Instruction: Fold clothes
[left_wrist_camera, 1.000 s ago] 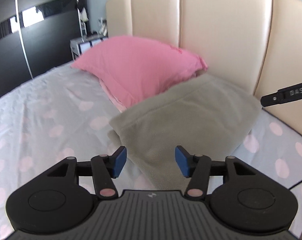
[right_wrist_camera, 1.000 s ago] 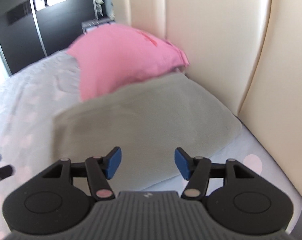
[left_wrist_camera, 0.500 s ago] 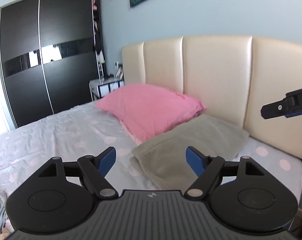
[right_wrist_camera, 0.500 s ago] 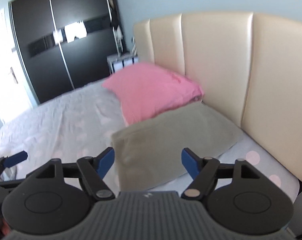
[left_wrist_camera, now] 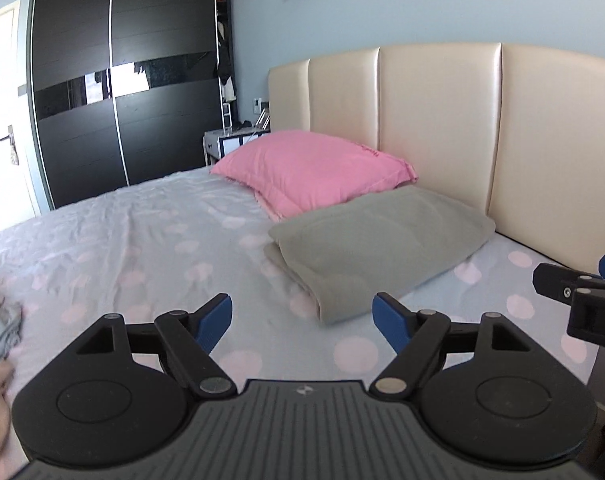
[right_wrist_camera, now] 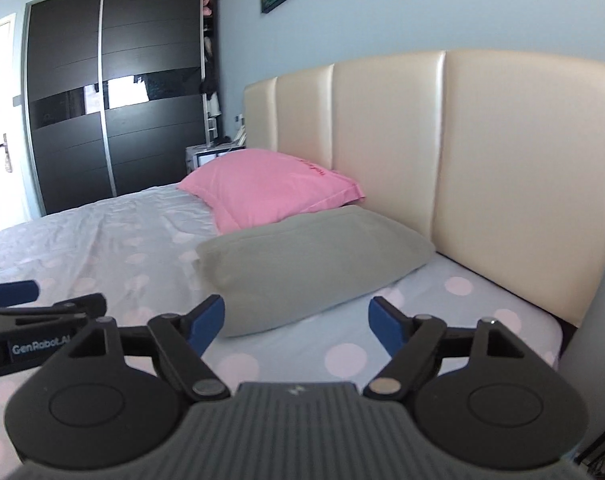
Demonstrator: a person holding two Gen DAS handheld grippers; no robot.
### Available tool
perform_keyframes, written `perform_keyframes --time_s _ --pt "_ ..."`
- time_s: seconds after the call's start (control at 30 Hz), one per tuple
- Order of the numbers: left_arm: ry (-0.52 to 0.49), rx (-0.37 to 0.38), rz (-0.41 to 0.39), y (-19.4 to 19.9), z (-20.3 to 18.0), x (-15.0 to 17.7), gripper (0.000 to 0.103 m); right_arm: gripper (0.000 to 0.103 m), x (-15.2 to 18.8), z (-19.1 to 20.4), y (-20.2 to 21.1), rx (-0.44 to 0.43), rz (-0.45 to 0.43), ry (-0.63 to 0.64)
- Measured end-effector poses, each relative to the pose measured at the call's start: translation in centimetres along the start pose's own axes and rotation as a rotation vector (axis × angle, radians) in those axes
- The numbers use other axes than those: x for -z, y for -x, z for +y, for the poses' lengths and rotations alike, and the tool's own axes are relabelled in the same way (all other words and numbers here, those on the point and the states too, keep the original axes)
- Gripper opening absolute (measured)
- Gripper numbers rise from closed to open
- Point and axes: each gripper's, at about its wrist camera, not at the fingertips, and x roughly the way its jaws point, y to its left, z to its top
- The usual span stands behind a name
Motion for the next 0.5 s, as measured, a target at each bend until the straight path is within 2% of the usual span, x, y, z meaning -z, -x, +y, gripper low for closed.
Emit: perform_keyframes --time_s 0.13,0.23,0.3,0.5 --pt "0.043 -0.022 0.006 0.0 0.0 2.7 0.077 0.081 3.1 -0.3 0.0 0.037 -0.014 -0.022" --pt "0.052 -0.044 0.01 -0.1 0.1 4.1 0.077 0.082 3.8 0.0 -0.2 0.033 -0.013 -0.047" --pt "0.051 -0.053 0.019 -0.1 0.2 4.3 0.077 0.085 3.9 0.3 -0.3 0.017 -0.024 -0.05" --pt "0.038 -0.07 0.016 -0.2 0.5 4.1 0.077 0.085 4.3 0.5 -1.1 0.025 -0.017 -0.083"
